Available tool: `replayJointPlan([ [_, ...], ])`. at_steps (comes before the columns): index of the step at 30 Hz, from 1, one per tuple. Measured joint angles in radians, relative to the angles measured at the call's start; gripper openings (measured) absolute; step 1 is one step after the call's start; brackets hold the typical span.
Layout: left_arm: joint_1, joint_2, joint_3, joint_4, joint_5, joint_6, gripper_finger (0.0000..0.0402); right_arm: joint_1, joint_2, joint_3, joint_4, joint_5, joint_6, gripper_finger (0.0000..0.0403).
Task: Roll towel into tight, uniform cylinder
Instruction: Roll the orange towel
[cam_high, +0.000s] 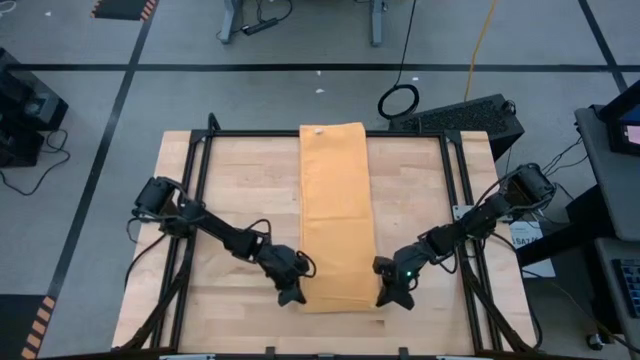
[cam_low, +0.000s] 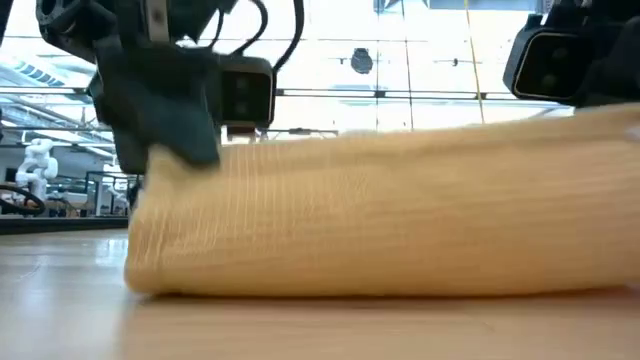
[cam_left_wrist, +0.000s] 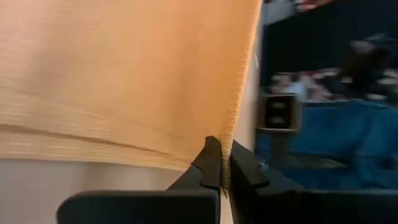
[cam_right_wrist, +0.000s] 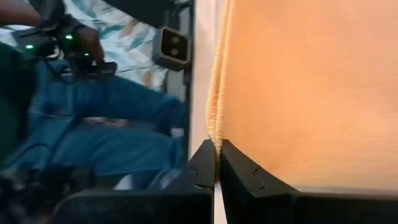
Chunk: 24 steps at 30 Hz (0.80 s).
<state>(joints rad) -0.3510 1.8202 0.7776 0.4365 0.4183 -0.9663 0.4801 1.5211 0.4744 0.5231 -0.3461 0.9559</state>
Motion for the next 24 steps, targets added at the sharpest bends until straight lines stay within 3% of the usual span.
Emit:
replayJointPlan([
  [10,0.004,0.000,0.000,-0.065,-0.116,0.127,0.0008,0.000,0.000,0.000,-0.117,0.158,-0.046,0.0009],
  [17,0.002,0.000,0.000,-0.067,-0.236,0.145,0.0010,0.000,0.000,0.000,-0.168,0.185,-0.058,0.0015],
  [24,0.002,0.000,0.000,-0.100,-0.296,0.144,0.0069,0.000,0.000,0.000,-0.190,0.248,-0.055,0.0034],
])
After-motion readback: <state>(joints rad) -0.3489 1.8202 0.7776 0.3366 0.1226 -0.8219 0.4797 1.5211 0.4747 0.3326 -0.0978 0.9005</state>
